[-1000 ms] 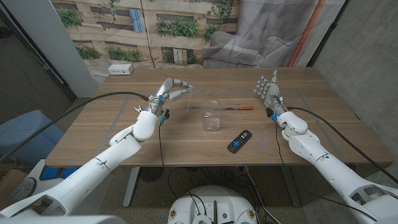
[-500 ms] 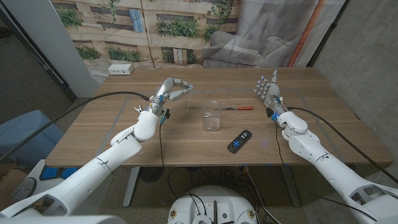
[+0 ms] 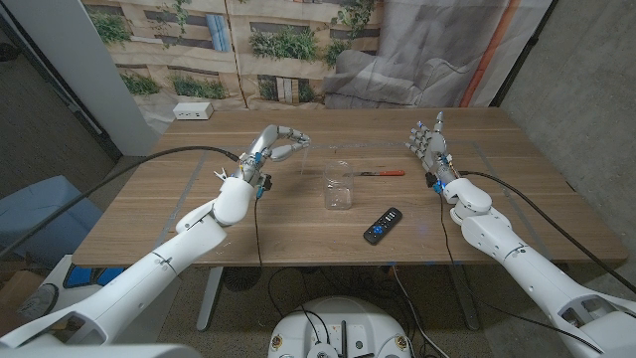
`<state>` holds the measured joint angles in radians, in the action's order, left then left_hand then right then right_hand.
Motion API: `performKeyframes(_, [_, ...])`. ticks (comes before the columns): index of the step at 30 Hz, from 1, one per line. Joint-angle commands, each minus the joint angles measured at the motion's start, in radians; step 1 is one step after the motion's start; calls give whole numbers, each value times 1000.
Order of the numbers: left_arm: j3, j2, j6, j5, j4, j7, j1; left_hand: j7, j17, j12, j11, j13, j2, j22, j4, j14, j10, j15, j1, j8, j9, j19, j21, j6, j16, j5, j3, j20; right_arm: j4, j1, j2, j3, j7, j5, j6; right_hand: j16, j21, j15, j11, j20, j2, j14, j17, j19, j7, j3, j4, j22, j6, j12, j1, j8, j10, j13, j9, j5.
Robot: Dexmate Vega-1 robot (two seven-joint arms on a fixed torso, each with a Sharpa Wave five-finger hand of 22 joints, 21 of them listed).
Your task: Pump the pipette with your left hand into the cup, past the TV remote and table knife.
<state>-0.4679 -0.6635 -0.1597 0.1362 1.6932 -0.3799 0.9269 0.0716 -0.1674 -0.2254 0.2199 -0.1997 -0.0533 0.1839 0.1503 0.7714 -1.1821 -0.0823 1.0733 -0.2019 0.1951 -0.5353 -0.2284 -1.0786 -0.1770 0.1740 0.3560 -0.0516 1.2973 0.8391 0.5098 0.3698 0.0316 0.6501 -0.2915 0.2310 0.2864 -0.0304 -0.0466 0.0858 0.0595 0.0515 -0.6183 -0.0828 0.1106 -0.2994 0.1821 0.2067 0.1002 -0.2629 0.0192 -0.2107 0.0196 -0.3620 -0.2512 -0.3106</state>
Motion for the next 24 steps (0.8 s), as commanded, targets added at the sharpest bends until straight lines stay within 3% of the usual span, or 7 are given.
performKeyframes(1, [3, -7, 19, -18, 8, 18, 2, -1, -2, 5, -2, -1, -2, 3, -3, -7, 8, -137, -17, 1, 4, 5, 3, 4, 5, 0, -10, -30, 1, 0, 0, 0, 0, 0, 0, 6, 3, -84, -3, 2, 58, 6, -4, -4, 9, -7, 0, 5, -2, -3, 0, -7, 0, -3, -3, -6])
performKeyframes(24, [-5, -22, 54, -24, 22, 48, -19, 0, 2, 15, -3, -1, 9, 2, -6, -26, 39, -136, -60, 11, 2, 9, 6, 36, 9, 1, -19, -19, 0, 0, 0, 0, 0, 0, 0, 6, 3, -83, -7, 2, 58, 6, -5, -4, 9, -7, 1, 5, -2, -3, 0, -7, 1, -3, -3, -6])
